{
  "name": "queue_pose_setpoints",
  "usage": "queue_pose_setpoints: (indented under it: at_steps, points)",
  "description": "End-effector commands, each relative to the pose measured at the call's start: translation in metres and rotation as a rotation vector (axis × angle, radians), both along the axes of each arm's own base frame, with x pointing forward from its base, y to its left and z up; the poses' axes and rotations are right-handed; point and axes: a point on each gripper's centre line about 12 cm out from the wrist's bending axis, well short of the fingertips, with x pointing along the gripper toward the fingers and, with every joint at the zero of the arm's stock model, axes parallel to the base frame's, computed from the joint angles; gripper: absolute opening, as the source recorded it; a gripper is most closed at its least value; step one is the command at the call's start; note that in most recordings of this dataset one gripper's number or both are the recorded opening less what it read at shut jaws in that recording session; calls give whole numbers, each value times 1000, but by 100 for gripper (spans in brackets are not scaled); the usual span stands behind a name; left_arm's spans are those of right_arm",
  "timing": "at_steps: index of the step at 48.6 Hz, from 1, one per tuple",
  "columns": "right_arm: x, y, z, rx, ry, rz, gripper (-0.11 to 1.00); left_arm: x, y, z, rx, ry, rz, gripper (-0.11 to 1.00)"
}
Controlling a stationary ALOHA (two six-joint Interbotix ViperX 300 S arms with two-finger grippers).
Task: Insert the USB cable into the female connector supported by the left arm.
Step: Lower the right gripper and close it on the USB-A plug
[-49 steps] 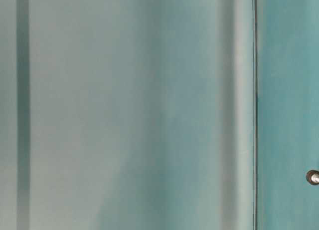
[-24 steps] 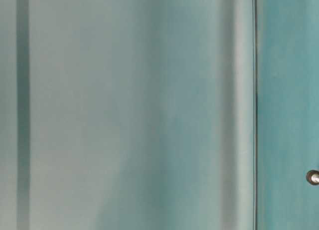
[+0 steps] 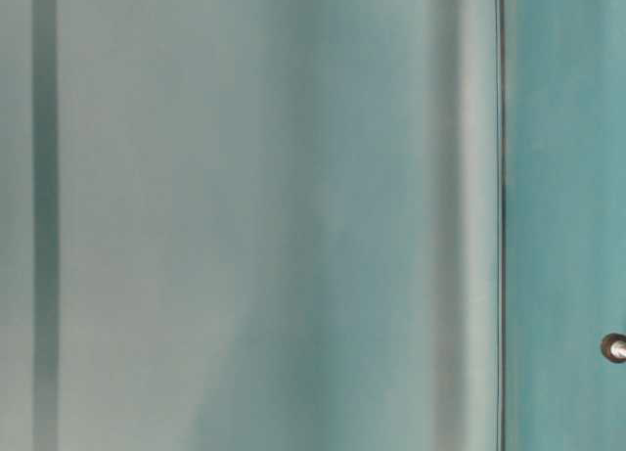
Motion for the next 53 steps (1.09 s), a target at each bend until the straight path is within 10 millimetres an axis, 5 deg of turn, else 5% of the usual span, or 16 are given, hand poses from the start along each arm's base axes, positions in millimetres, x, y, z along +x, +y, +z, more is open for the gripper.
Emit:
queue_pose_setpoints:
  at_steps: [1, 22, 32, 40, 53]
  points:
    - [4, 3, 1, 1, -5, 11, 43, 4, 2, 4, 14, -20, 0, 82]
    - [11, 11, -9, 5, 24, 43, 41, 4, 2, 4, 13, -16, 0, 82]
    - [11, 14, -8, 23, 24, 43, 27, 3, 1, 3, 13, -11, 0, 82]
    - [7, 14, -12, 56, 56, 18, 27, 2, 1, 3, 12, -10, 0, 82]
    - [1, 14, -19, 62, 164, 9, 48, 2, 1, 3, 12, -10, 0, 82]
